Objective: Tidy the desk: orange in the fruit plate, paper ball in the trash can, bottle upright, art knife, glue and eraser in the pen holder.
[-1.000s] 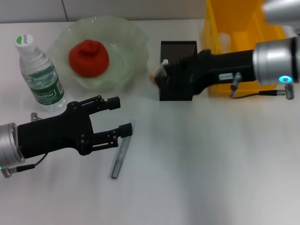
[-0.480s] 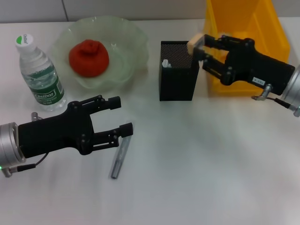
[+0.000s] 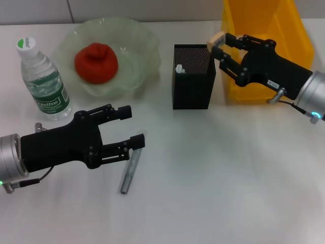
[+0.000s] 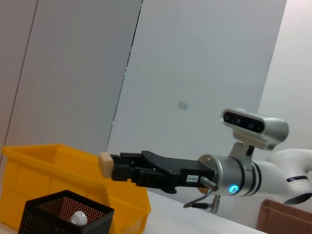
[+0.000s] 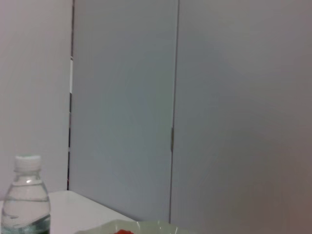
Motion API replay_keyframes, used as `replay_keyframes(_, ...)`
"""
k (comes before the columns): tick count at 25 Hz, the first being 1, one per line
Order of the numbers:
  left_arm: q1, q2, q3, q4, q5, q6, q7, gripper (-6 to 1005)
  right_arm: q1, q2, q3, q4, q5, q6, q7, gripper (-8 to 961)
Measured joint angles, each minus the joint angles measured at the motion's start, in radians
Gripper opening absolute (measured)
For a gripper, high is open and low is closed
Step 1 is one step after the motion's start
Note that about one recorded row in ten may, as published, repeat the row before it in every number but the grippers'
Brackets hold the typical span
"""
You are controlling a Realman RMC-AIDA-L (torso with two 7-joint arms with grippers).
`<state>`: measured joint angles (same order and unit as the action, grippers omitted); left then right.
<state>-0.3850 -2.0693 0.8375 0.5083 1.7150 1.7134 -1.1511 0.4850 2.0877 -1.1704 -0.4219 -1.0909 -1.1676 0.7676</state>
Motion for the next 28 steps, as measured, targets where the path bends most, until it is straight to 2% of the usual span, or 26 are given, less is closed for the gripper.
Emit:
replay_keyframes(4, 0.003, 0.000, 0.000, -0.001, 0.000, 0.001, 0.000, 685, 0.035, -0.001, 0.000, 0.029, -0.001, 0.013, 0.002, 378)
replay_keyframes(19, 0.000, 0.000, 0.000, -0.002, 0.000, 0.000, 0.001, 681, 0.051, 0.000, -0.051, 0.027, 0.004, 0.099, -0.006, 376)
replay_keyframes(24, 0.000, 0.000, 0.000, -0.002, 0.000, 0.000, 0.008, 680, 0.055, 0.000, -0.051, 0.025, 0.005, 0.100, -0.006, 477)
replay_keyframes(28, 0.000, 0.000, 0.000, -0.002, 0.000, 0.000, 0.008, 680, 0.058, 0.000, -0.051, 0.025, 0.006, 0.100, -0.007, 477)
